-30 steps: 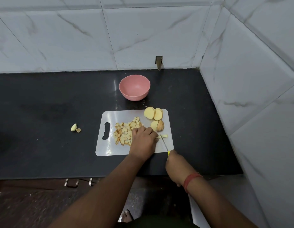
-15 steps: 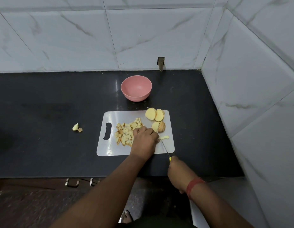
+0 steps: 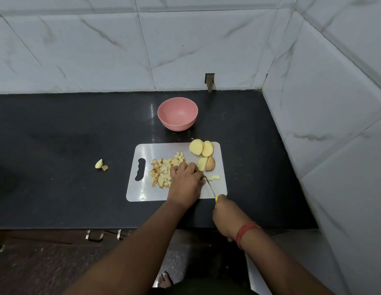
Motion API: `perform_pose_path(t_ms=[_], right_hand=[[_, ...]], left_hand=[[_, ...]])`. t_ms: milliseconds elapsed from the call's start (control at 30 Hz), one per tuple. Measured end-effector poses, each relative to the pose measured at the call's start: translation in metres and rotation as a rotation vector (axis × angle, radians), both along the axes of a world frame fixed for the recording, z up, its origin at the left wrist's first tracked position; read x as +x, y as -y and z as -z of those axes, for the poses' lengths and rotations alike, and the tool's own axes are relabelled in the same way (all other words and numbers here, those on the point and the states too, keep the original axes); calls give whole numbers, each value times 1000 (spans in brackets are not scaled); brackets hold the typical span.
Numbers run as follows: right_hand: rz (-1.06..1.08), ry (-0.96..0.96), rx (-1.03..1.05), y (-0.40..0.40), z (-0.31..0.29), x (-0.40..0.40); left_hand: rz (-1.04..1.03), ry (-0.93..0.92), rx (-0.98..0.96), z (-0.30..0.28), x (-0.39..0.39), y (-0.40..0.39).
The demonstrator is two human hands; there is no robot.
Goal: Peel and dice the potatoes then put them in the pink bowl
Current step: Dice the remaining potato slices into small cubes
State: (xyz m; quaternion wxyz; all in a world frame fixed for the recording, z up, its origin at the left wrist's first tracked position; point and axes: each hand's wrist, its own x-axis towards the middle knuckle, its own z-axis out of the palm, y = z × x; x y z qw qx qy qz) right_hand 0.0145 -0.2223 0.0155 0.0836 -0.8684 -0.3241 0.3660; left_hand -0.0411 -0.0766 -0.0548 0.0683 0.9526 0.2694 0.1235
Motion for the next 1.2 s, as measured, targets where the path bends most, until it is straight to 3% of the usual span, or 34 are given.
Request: perform_pose_path(t_ms=[533, 633, 767, 833, 1067, 1200], right_hand=[[53, -56, -36, 17, -23, 3], [265, -58, 142, 14, -37, 16], [376, -26, 312, 11, -45, 27], [385, -17, 328, 10, -44, 28], [345, -62, 294, 12, -35, 23], [331, -63, 268, 7, -34, 23]], left_hand=[[5, 22, -14, -4, -3, -2], [109, 38, 59, -7, -1, 3], [416, 10, 249, -4, 17, 14], [463, -67, 307, -3, 26, 18], [336, -92, 317, -5, 12, -5], [61, -30, 141, -15, 16, -6]])
